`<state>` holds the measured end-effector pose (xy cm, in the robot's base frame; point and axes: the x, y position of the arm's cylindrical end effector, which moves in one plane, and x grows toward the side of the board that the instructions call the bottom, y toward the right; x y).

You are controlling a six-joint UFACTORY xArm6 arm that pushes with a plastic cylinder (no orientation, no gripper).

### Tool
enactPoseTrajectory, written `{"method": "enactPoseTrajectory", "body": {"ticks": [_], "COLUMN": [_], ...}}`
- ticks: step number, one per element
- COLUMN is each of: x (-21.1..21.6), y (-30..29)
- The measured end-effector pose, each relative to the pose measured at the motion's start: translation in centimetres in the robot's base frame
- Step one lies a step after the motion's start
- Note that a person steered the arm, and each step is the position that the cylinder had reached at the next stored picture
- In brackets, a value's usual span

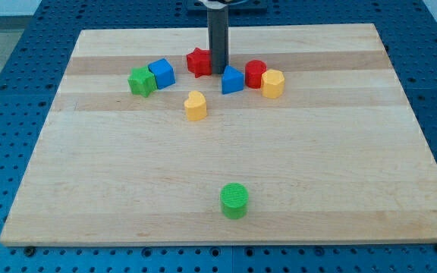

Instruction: Move the blue triangle to the top of the green circle

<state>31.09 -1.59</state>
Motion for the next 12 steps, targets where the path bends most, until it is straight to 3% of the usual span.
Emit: {"method": "enactPoseTrajectory", "body": {"ticks": [2,4,9,12], "x": [-1.8,2.9,4.8,14.3], "y": [2.0,2.0,2.0,2.0]}}
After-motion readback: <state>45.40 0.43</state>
